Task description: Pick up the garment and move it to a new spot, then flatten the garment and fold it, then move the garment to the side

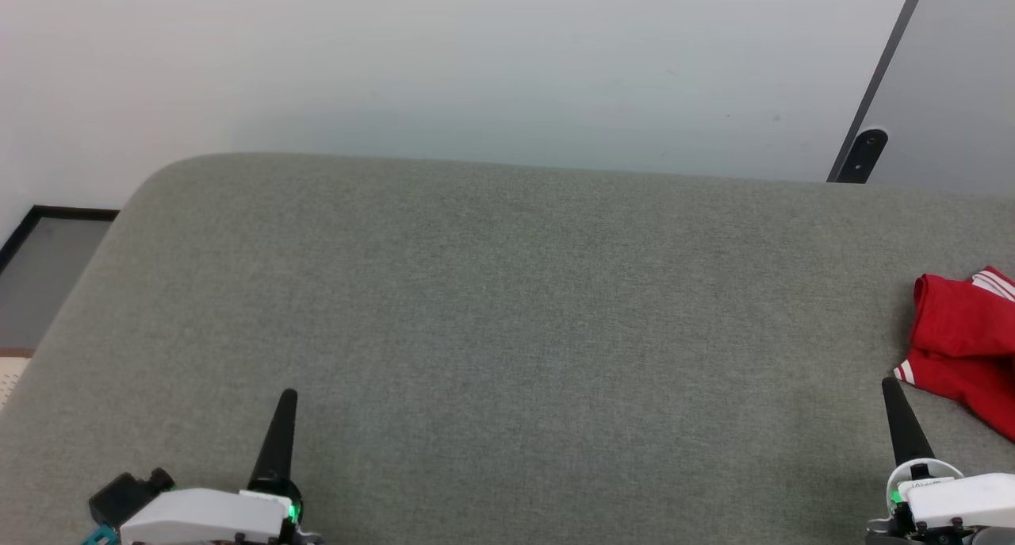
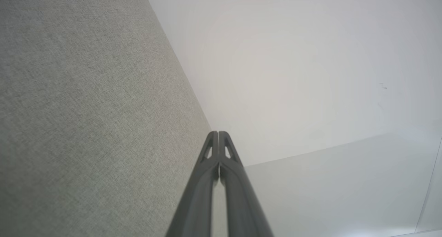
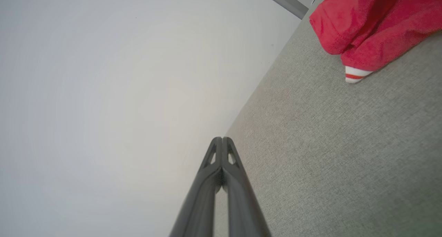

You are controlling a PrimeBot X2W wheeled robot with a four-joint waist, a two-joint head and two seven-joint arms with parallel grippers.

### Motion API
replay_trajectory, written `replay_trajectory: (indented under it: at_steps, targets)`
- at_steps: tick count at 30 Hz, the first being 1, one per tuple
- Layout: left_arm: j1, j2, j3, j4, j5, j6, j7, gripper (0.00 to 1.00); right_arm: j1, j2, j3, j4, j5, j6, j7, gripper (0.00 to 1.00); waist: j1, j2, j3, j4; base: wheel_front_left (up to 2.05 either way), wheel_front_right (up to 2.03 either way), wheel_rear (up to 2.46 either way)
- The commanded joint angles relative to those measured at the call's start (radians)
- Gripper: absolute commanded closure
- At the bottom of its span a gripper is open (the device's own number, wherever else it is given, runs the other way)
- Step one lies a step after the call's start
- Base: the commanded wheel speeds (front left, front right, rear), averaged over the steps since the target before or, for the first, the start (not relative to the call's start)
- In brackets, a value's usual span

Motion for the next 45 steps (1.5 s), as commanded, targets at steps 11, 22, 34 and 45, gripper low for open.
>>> replay_trajectory:
  at_steps: [11,22,34,45]
  targets:
    - [-0.033,-0.008,0.017,0.008,-0.103,-0.004,0.031,1.00,-0.029,0.003,0.007,0.005,0.128,-0.001,0.030,1.00,0.0000,0.0000,0.003,0.001,0.00,0.00,0.00]
    - [-0.043,-0.015,0.029,0.019,-0.187,-0.004,0.057,1.00,-0.037,0.008,0.013,0.014,0.233,-0.001,0.053,1.00,0.0000,0.0000,0.007,0.002,0.00,0.00,0.00]
    - [-0.058,-0.023,0.041,0.029,-0.267,-0.005,0.082,1.00,-0.047,0.013,0.019,0.022,0.335,-0.001,0.077,1.00,0.0000,0.0000,0.010,0.002,0.00,0.00,0.00]
    - [-0.067,-0.031,0.051,0.039,-0.337,-0.005,0.102,1.00,-0.056,0.017,0.024,0.030,0.421,-0.001,0.096,1.00,0.0000,0.0000,0.014,0.003,0.00,0.00,0.00]
